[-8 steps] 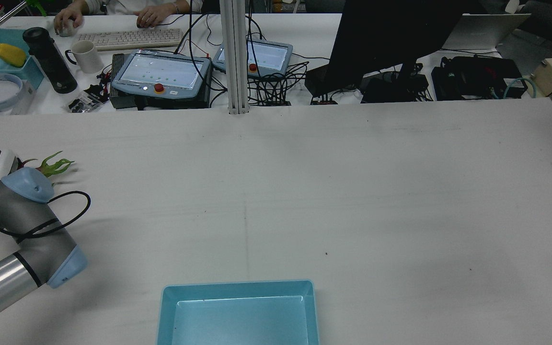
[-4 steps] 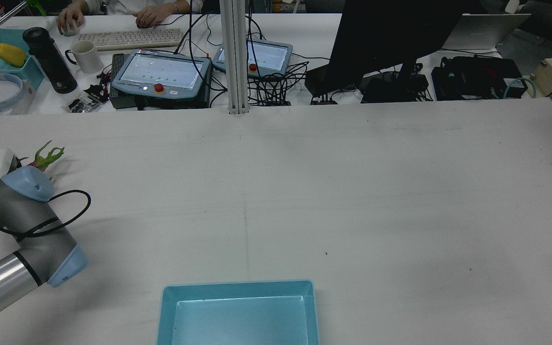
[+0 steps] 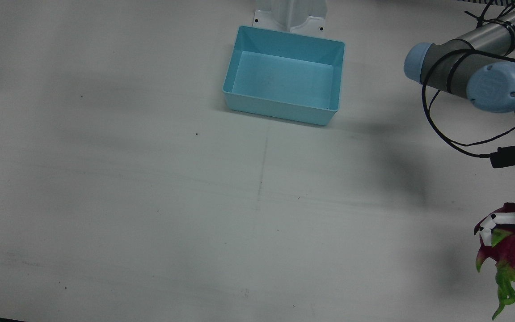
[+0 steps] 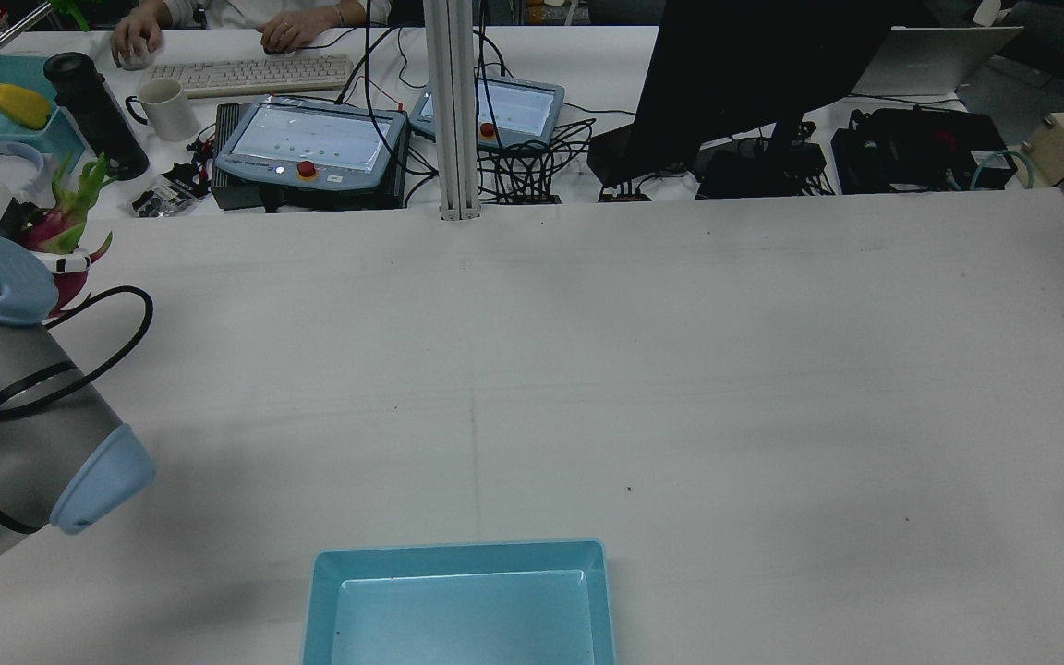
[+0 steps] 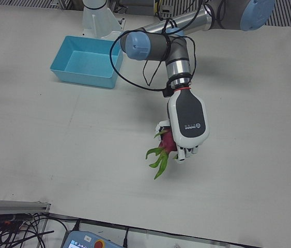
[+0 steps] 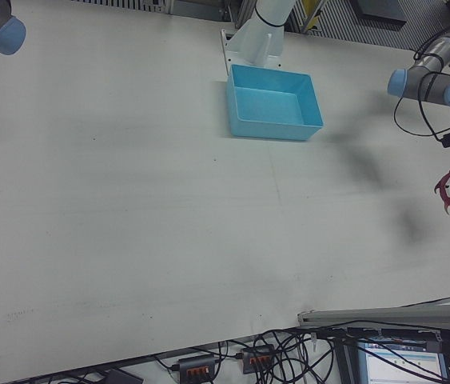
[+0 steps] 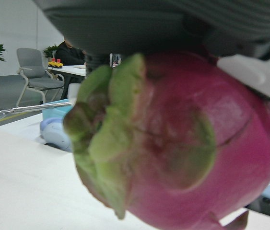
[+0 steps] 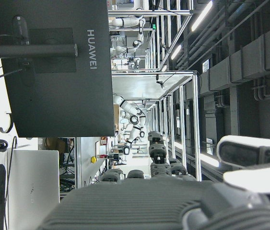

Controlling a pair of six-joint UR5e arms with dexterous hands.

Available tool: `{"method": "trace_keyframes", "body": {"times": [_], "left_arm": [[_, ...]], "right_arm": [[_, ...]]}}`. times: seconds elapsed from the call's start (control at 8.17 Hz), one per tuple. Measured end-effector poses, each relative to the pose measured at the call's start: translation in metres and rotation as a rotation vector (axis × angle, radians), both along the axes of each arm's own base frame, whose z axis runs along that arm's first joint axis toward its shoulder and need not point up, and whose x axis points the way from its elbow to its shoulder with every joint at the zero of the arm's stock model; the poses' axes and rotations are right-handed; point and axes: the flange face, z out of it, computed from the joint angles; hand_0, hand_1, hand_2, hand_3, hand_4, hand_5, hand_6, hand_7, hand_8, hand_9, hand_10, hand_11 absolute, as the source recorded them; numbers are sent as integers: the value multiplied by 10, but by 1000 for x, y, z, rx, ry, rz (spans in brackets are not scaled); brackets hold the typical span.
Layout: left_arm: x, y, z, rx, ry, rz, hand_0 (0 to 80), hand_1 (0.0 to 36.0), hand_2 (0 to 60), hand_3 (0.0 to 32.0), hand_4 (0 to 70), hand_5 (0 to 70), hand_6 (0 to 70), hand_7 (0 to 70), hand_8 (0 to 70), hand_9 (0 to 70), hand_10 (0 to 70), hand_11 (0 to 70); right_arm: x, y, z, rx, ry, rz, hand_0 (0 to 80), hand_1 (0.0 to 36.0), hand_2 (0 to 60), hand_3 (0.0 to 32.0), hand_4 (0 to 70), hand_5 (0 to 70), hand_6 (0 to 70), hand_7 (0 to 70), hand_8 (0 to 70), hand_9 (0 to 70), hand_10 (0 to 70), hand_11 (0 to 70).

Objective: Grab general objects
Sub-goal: 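Lift the dragon fruit off the table with the left hand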

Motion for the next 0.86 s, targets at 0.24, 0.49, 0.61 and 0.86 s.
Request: {"method": "trace_keyframes", "body": {"times": [0.24,0.49,0.61,0.86], "left_arm": [[-18,12,-62,132,107,-11,460,163,574,0,97,460,408,518,436,550,700,700],[-14,18,-114,281,244,41,463,57,196,0,142,559,444,566,455,569,700,700],[-7,13,-128,358,321,98,454,42,188,0,136,698,451,572,434,546,700,700],[-6,2,-161,535,463,234,462,62,232,0,136,700,456,609,414,518,700,700]], "right_arm": [[0,0,0,0,0,0,0,0,0,0,0,0,0,0,0,0,0,0],[0,0,0,0,0,0,0,0,0,0,0,0,0,0,0,0,0,0],[0,0,0,0,0,0,0,0,0,0,0,0,0,0,0,0,0,0],[0,0,1,-1,0,0,0,0,0,0,0,0,0,0,0,0,0,0]]}}
